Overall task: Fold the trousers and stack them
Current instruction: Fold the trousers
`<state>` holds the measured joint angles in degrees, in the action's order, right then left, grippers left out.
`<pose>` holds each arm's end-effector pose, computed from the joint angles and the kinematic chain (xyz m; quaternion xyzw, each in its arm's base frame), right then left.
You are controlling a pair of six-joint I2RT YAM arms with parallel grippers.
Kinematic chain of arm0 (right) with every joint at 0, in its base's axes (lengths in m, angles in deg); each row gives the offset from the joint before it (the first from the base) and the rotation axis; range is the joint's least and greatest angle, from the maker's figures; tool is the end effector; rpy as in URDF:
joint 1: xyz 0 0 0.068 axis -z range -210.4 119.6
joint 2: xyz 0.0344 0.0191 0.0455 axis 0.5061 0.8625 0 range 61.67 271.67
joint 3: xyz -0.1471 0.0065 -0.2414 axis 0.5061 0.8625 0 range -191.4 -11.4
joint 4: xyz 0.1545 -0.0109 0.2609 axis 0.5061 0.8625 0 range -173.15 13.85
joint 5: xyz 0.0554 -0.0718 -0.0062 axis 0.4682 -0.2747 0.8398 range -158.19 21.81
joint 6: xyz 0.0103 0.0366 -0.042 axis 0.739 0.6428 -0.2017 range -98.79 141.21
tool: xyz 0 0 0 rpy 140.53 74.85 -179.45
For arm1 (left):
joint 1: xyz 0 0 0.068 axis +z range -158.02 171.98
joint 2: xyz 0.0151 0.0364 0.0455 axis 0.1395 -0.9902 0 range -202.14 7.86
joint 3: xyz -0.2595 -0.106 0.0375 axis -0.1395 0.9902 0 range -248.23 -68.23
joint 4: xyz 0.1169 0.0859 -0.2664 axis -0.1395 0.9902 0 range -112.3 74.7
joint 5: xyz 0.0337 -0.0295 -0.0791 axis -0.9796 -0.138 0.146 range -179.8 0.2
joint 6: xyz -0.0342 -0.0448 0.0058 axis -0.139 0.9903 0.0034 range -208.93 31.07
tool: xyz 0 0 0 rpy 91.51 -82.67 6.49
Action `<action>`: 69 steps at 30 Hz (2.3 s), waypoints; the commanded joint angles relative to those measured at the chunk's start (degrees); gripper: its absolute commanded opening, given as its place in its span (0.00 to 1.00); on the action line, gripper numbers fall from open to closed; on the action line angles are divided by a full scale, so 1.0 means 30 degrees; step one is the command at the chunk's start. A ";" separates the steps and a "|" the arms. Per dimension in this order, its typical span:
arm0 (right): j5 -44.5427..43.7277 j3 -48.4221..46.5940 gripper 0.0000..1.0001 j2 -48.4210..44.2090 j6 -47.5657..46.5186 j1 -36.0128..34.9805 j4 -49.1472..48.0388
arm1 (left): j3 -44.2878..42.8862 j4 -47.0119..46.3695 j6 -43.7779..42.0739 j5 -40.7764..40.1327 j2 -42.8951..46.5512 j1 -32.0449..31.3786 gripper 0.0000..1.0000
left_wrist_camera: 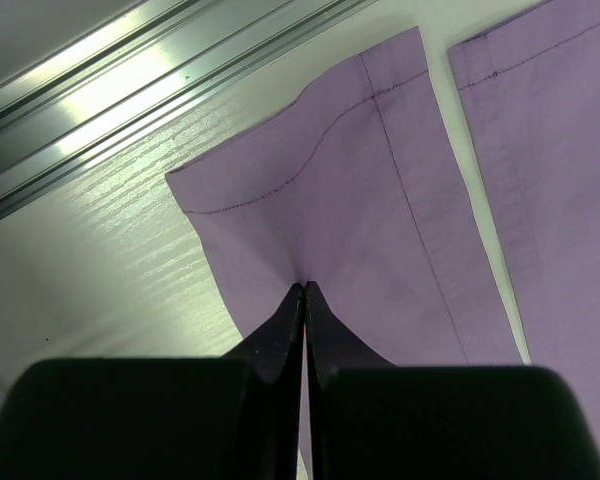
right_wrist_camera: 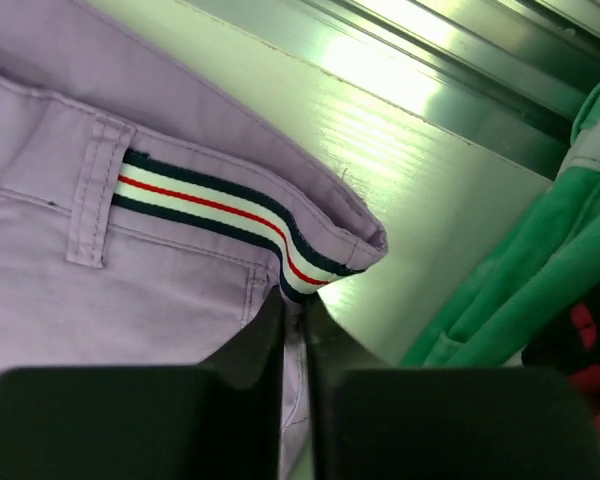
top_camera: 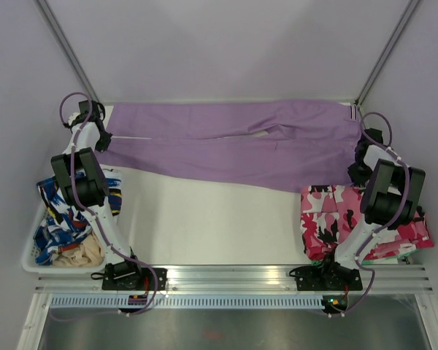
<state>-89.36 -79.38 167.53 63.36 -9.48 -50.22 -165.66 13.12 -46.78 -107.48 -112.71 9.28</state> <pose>0.3654 -0.1551 0.1422 0.5331 0.8100 -0.1478 0.1944 0.4808 0.1623 0.1958 -0.5078 0.8054 0.0868 0.2932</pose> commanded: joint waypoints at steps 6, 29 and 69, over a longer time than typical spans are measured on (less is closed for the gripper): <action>-0.0766 -0.2210 0.01 -0.1654 -0.0835 0.0085 -0.0955 | -0.1594 -0.0468 -0.2036 -0.0437 0.2134 -0.0112 0.02; 0.5705 -1.1814 0.00 0.2500 -0.4762 -0.0237 -0.5085 | -0.8443 -0.0206 -0.2425 -0.4975 0.0150 -0.1460 0.02; 0.4743 -1.7476 0.01 0.4291 -0.7371 -0.0648 -0.1424 | -1.1646 0.8553 -0.4266 -0.5917 0.0235 -0.2017 0.02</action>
<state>-71.80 -131.21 182.09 42.37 -12.16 -54.81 -199.87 33.70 -57.56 -123.15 -109.98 2.73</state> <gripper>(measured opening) 0.070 0.026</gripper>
